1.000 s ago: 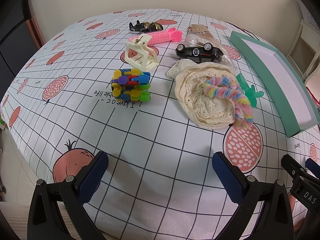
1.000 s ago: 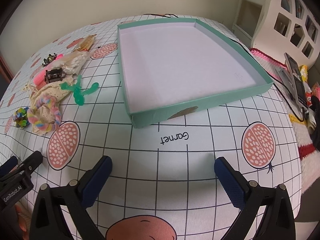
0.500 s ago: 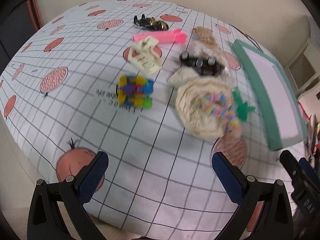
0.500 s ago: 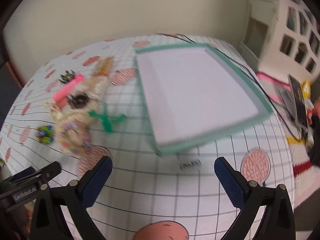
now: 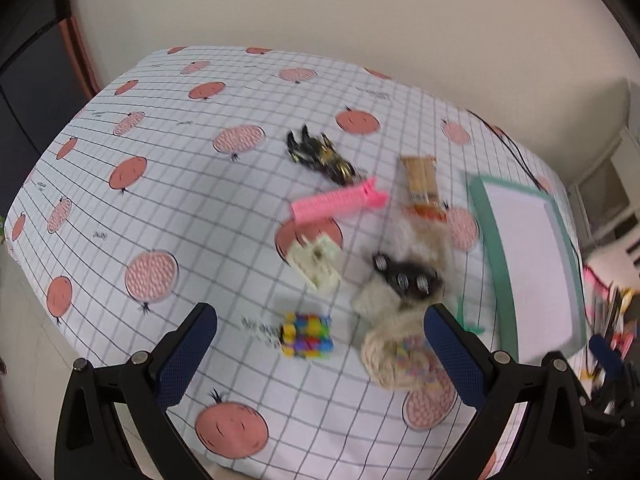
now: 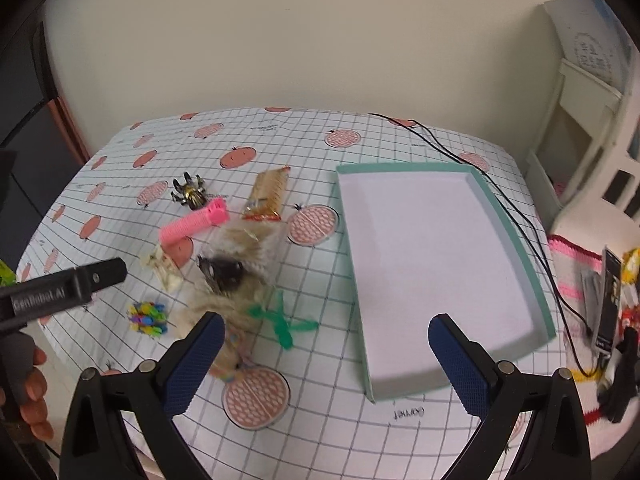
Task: Organize objects
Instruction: 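Move both tools toward the pile of toys beside the tray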
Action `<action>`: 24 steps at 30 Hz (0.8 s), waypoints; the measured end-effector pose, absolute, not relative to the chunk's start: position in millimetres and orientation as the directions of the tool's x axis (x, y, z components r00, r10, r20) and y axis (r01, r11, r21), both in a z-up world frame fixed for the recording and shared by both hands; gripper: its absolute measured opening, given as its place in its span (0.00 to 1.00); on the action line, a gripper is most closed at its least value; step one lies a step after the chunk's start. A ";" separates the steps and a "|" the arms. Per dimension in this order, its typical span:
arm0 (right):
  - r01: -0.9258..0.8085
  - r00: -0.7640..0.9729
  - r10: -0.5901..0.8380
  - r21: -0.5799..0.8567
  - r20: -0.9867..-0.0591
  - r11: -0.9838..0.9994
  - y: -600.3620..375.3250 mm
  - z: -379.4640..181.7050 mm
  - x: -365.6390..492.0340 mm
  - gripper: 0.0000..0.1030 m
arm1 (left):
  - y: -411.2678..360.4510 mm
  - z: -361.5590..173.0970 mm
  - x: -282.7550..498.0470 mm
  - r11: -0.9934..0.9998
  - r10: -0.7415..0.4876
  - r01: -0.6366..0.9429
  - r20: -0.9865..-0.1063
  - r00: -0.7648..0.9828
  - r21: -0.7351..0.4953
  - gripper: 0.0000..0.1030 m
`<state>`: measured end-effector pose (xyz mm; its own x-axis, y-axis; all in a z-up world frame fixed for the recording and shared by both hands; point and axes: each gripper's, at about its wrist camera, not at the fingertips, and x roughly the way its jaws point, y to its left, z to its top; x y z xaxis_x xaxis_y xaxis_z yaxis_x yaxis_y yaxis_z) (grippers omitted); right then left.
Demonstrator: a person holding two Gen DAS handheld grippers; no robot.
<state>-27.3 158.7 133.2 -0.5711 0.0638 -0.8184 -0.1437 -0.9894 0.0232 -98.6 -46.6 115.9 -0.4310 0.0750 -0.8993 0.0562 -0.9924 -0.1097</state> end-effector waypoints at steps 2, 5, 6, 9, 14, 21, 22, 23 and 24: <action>-0.135 -0.561 0.051 0.030 -0.826 -0.990 158.4 133.3 -38.1 1.00 | -50.2 117.5 -108.2 -0.991 0.072 0.070 -0.903 -0.424 -0.111 1.00; -0.113 -0.549 0.046 0.020 -0.835 -0.993 152.7 132.3 -55.9 1.00 | -57.8 115.7 -124.5 -0.987 0.072 0.101 -0.909 -0.411 -0.124 1.00; -0.101 -0.546 0.041 0.018 -0.837 -0.995 150.0 131.8 -61.7 1.00 | -59.4 113.5 -128.9 -0.986 0.074 0.106 -0.912 -0.403 -0.127 1.00; -0.072 -0.540 0.014 0.030 -0.842 -0.997 143.0 127.6 -74.5 1.00 | -61.7 103.6 -137.3 -0.985 0.080 0.110 -0.921 -0.381 -0.130 1.00; -0.025 -0.512 -0.034 0.054 -0.858 -0.998 129.3 107.8 -83.6 1.00 | -63.6 79.7 -141.5 -0.988 0.066 0.111 -0.939 -0.338 -0.110 1.00; 0.028 -0.463 -0.076 0.072 -0.883 -0.997 112.0 89.8 -78.4 1.00 | -65.4 58.7 -131.3 -0.979 0.136 0.109 -0.956 -0.260 -0.169 1.00; 0.032 -0.458 -0.083 0.076 -0.885 -0.997 110.7 88.7 -77.2 1.00 | -65.5 56.9 -129.9 -0.981 0.132 0.104 -0.959 -0.252 -0.163 1.00; 0.036 -0.453 -0.088 0.080 -0.887 -0.996 109.4 87.3 -75.7 1.00 | -66.5 55.3 -129.6 -0.982 0.128 0.103 -0.961 -0.245 -0.157 1.00; 0.041 -0.445 -0.089 0.079 -0.891 -0.996 107.7 85.1 -74.6 1.00 | -67.8 53.4 -129.2 -0.983 0.119 0.107 -0.963 -0.241 -0.149 1.00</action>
